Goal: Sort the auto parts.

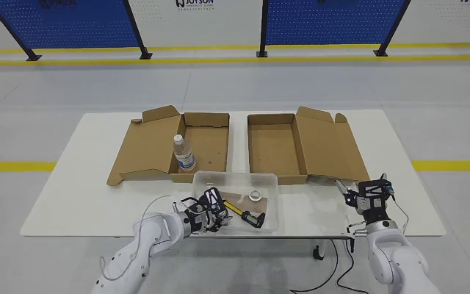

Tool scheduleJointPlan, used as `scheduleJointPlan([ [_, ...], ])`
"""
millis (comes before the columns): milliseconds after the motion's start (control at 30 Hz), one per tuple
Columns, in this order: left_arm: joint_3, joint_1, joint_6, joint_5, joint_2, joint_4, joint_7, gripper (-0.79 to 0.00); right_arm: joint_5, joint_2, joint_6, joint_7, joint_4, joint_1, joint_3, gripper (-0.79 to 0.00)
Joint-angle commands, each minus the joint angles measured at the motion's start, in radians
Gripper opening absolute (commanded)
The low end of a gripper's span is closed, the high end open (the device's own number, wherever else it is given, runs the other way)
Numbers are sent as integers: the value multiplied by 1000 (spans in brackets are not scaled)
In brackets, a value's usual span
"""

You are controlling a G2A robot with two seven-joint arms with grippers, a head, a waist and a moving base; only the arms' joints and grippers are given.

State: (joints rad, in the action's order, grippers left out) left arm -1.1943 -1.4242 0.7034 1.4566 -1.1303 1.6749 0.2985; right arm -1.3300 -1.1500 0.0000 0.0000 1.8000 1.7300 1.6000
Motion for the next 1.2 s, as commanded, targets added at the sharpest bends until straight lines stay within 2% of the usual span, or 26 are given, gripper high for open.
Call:
scheduleJointPlan([
  [0, 3, 1, 4, -2, 1, 0, 7, -302, 0, 0, 0, 0, 0, 0, 0, 0],
  [100, 6, 2, 7, -1, 3, 0, 17, -249, 0, 0, 0, 0, 0, 0, 0, 0],
  [333, 14, 11, 3, 0, 5, 0, 22, -271, 0, 0, 0, 0, 0, 0, 0, 0],
  [400, 16, 13, 2, -1, 6, -1, 24, -299, 0, 0, 0, 0, 0, 0, 0, 0],
  [500, 20, 14, 2, 1, 7, -2, 25, -394, 0, 0, 0, 0, 0, 0, 0, 0],
  [600, 22, 15, 1, 0, 8, -3, 24, -434, 0, 0, 0, 0, 0, 0, 0, 0],
  [700, 22, 17, -2, 1, 10, -3, 21, -588, 0, 0, 0, 0, 0, 0, 0, 0],
  [767, 21, 17, -7, -1, 10, -3, 17, -785, 0, 0, 0, 0, 0, 0, 0, 0],
  [1167, 17, 15, -39, -50, 12, 13, -16, -785, 0, 0, 0, 0, 0, 0, 0, 0],
])
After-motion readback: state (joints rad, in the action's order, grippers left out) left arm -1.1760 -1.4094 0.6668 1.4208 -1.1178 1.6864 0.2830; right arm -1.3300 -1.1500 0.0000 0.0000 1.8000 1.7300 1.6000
